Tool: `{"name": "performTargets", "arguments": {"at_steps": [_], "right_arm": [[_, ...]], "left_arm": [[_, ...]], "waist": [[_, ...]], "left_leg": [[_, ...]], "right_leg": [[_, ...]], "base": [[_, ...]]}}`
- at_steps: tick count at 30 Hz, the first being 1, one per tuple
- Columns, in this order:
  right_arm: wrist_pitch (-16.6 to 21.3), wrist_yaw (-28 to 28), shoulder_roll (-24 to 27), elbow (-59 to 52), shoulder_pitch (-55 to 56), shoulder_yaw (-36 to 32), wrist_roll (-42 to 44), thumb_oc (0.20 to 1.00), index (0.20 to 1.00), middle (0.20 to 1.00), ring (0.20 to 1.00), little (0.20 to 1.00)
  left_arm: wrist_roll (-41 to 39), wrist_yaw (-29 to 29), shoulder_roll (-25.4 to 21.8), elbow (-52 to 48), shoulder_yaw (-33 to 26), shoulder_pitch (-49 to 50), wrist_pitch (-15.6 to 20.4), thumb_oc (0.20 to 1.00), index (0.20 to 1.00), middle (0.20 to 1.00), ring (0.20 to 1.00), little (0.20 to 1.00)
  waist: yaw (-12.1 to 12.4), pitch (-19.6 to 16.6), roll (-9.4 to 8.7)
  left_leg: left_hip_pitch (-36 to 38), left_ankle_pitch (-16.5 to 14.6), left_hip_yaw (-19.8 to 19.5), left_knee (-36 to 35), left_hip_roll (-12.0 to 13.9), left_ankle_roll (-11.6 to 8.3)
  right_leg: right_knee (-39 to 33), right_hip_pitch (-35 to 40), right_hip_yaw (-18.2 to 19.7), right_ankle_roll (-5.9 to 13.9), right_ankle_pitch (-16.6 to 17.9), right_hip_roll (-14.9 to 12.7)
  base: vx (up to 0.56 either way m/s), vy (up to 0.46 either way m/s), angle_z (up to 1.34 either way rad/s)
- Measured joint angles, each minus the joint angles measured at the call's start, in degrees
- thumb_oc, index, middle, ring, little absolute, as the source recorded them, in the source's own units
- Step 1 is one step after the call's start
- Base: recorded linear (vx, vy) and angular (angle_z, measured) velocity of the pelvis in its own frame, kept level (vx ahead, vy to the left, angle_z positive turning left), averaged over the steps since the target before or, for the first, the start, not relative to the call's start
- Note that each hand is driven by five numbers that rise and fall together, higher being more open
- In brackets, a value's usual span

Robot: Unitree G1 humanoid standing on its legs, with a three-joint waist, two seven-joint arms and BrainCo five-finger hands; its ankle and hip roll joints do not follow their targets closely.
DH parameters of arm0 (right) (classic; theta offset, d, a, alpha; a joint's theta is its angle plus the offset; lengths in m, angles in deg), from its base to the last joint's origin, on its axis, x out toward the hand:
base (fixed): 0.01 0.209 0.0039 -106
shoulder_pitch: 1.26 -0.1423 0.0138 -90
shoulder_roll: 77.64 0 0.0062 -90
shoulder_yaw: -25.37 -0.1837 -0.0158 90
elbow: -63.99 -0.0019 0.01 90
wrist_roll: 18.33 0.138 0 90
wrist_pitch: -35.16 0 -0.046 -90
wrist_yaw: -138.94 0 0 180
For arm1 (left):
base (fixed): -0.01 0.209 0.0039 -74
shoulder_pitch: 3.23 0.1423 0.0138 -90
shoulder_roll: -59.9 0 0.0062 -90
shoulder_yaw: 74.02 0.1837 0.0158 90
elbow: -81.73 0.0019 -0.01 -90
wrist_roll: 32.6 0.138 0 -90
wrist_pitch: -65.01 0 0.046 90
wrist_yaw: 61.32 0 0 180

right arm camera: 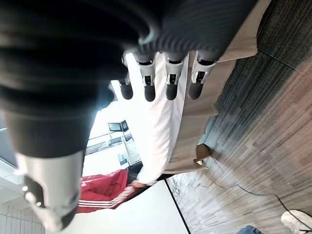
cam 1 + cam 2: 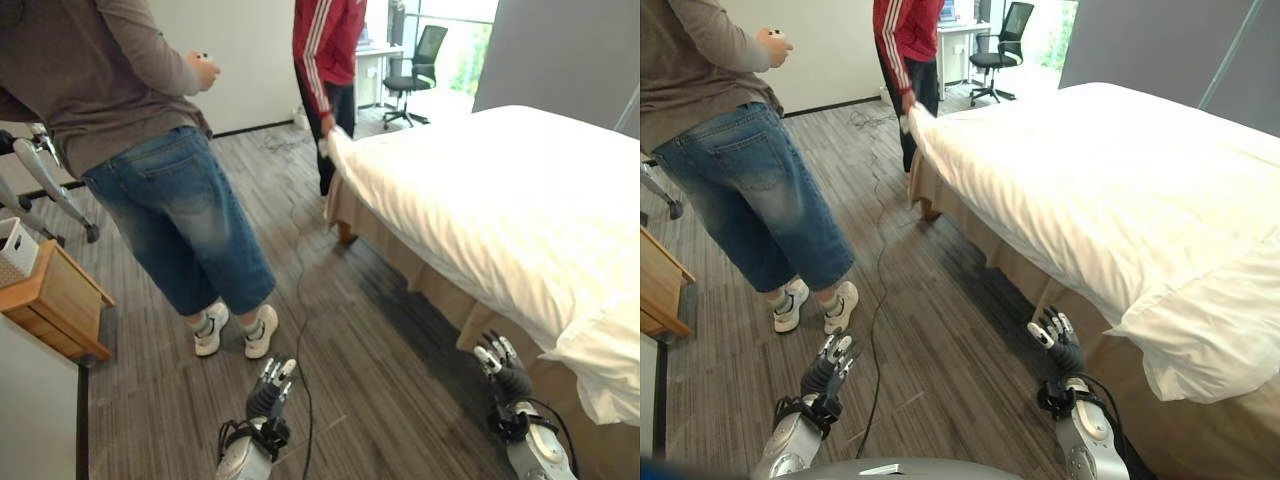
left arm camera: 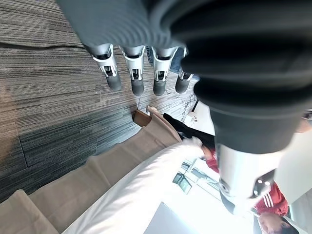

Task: Making the bed.

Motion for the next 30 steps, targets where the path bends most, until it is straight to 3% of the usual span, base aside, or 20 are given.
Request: {"name": "performTargets", "arguments": {"at_steps": [21,23,25,30], "right_arm": [[0.0,-1.7,0.0,0.0,-0.1,1.6,0.1,1.0,1.0,1.0,1.0,1.0],[-0.2,-2.8,-0.1,2.4,-0.3,1.7,3.0,1.0,1.0,1.0,1.0,1.0],[-1.9,-3.6,0.3,3.1,0.0,1.8,3.6,1.0,1.0,1.0,1.0,1.0],[-2.4,-5.8,7.4,2.2,0.0,6.4,-2.7,1.0,1.0,1.0,1.0,1.0]], "left_arm": [[0.0,0.3,0.0,0.6,1.5,-0.1,0.0,1.0,1.0,1.0,1.0,1.0],[-0.1,0.1,-2.4,0.3,4.4,-1.3,-1.0,1.0,1.0,1.0,1.0,1.0],[-0.1,0.1,-3.2,-1.1,4.7,-2.3,-1.6,1.0,1.0,1.0,1.0,1.0],[0.1,1.1,-3.7,-2.9,4.6,-3.4,-1.0,1.0,1.0,1.0,1.0,1.0]], "waist": [[-0.2,-0.1,-0.23],[-1.5,-0.5,-0.29],[-1.5,-0.8,0.49],[-1.1,-0.3,0.43]], "left_leg": [[0.7,-0.1,1.3,-0.1,0.5,-0.09],[-0.8,-0.1,1.6,-0.4,0.6,-0.14],[-1.9,0.0,2.7,-0.4,0.5,-0.11],[-2.2,0.1,2.7,-0.1,0.1,-0.05]], "right_leg": [[0.2,0.0,1.4,-0.09,0.1,0.5],[1.0,-1.6,-2.7,0.28,-0.3,-0.3],[1.6,-3.1,-3.3,0.35,-0.4,-0.8],[0.7,-2.9,-4.9,0.74,0.3,-1.6]], "base": [[0.0,0.005,-0.02],[-0.01,0.079,0.21],[-0.02,0.097,0.05],[-0.02,0.061,0.01]]}}
